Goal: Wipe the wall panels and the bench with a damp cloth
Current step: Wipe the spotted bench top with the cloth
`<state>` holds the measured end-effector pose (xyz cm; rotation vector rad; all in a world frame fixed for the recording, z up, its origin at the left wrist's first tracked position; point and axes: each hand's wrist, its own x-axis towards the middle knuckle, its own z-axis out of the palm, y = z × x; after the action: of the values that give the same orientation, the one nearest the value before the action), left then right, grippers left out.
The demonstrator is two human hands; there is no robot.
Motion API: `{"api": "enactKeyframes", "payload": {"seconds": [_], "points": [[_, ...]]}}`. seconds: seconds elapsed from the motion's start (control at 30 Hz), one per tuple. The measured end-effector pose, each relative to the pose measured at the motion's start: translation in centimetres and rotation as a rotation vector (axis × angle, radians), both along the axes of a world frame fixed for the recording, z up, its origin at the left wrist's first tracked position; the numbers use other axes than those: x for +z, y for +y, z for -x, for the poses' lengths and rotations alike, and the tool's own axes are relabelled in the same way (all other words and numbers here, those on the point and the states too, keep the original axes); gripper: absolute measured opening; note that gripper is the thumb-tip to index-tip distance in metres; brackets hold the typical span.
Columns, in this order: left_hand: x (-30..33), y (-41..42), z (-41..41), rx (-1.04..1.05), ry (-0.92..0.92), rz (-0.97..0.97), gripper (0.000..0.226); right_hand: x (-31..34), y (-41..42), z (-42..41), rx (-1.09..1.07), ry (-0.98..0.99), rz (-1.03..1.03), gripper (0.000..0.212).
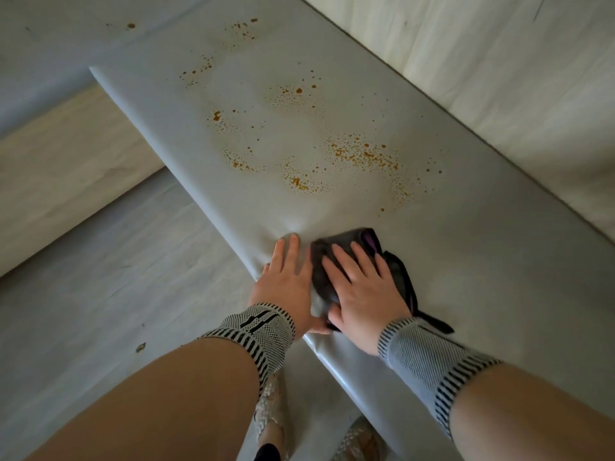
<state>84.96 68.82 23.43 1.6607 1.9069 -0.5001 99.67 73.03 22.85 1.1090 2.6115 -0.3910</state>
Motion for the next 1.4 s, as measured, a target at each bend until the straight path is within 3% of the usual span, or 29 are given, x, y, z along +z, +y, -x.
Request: {"api": "enactKeyframes", "payload": {"seconds": [0.07, 0.17, 0.23, 0.33, 0.57, 0.8, 1.07, 1.3, 1.4], "points": [[0.4, 0.0, 0.6, -0.024, -0.011, -0.001, 0.131, 0.0, 0.9, 1.6, 0.022, -0.029, 0.001, 0.073], [1.1, 0.2, 3.4, -0.033, -0.065, -0.072, 0.104, -0.3, -0.7, -0.3, 0.022, -0.027, -0.023, 0.071], [1.2, 0.4, 7.0, 0.003, -0.002, -0.105, 0.097, -0.3, -2.2, -1.9, 0.022, -0.038, -0.009, 0.070], [0.3, 0.1, 10.2, 0.111, 0.052, -0.025, 0.101, -0.2, -2.5, -1.4, -0.005, -0.065, 0.021, 0.071], [-1.1, -0.3, 10.3, 0.179, -0.098, -0.057, 0.100, -0.1, 0.8, 7.1, -0.010, -0.038, -0.013, 0.077], [-1.2, 0.0, 10.5, 0.144, -0.111, -0.020, 0.100, 0.3, -3.8, 1.1, 0.050, -0.054, 0.033, 0.075], [-1.5, 0.0, 10.5, 0.142, -0.113, -0.002, 0.104, -0.1, 1.3, 9.1, 0.080, -0.021, 0.000, 0.076], [-1.6, -0.2, 10.9, 0.167, -0.161, -0.020, 0.102, 0.5, -4.6, 2.7, 0.132, -0.043, 0.097, 0.081], [-1.7, -0.3, 11.0, 0.193, -0.186, -0.051, 0.098, 0.3, -3.5, 4.9, 0.136, -0.090, 0.083, 0.092]]}}
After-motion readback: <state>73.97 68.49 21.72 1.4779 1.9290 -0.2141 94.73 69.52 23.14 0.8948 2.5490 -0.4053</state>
